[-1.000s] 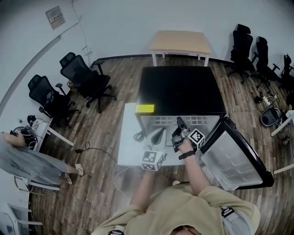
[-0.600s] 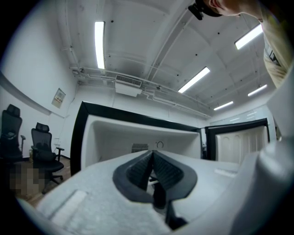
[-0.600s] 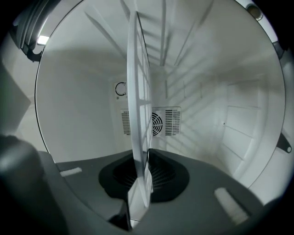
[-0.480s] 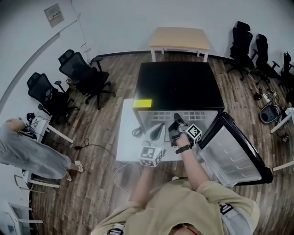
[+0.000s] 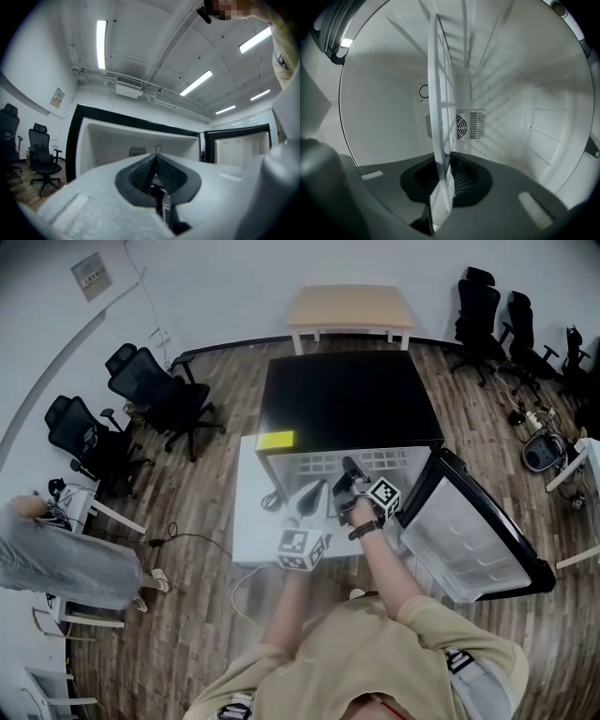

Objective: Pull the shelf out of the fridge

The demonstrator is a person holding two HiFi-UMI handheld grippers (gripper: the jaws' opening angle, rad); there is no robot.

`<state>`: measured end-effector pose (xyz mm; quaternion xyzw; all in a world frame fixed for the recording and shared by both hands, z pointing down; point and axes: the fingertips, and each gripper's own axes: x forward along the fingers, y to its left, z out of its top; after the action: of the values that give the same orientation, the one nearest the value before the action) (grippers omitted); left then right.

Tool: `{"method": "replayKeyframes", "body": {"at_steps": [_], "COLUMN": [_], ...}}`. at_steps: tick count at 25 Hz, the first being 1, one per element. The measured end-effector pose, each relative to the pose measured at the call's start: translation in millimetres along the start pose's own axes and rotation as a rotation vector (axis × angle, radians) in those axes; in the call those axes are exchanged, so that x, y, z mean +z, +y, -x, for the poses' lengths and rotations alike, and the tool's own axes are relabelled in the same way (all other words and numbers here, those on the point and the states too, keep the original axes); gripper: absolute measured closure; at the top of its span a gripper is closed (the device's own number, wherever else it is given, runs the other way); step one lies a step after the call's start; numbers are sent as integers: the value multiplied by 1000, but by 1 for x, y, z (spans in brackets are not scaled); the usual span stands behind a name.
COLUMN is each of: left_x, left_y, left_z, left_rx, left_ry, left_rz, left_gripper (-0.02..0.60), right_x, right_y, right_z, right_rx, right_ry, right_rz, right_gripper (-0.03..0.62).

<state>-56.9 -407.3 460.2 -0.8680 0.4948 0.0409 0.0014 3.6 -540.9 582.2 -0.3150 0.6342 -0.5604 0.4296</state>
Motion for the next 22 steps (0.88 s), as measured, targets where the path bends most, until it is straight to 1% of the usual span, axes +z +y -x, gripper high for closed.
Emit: {"method": "replayKeyframes", "body": {"at_steps": [4, 10, 16, 22], "left_x": [1, 1, -1, 0], "left_y": [-2, -6, -14, -24], "left_z": [5, 14, 21, 28], "left_rx": [-3, -10, -36, -75], "left_ry": [1, 7, 12, 12], "left_rz": [-4, 2, 8, 14], "left_gripper": [581, 581, 581, 581], "right_x": [-1, -6, -13, -21], "right_y": [1, 4, 6, 8], "right_z": [0, 12, 27, 44], "right_rx": [-26, -20, -14, -15], "right_ry": [-4, -10, -28, -37], "right_rz": [14, 17, 7, 18], "right_gripper": [559, 559, 559, 560]}}
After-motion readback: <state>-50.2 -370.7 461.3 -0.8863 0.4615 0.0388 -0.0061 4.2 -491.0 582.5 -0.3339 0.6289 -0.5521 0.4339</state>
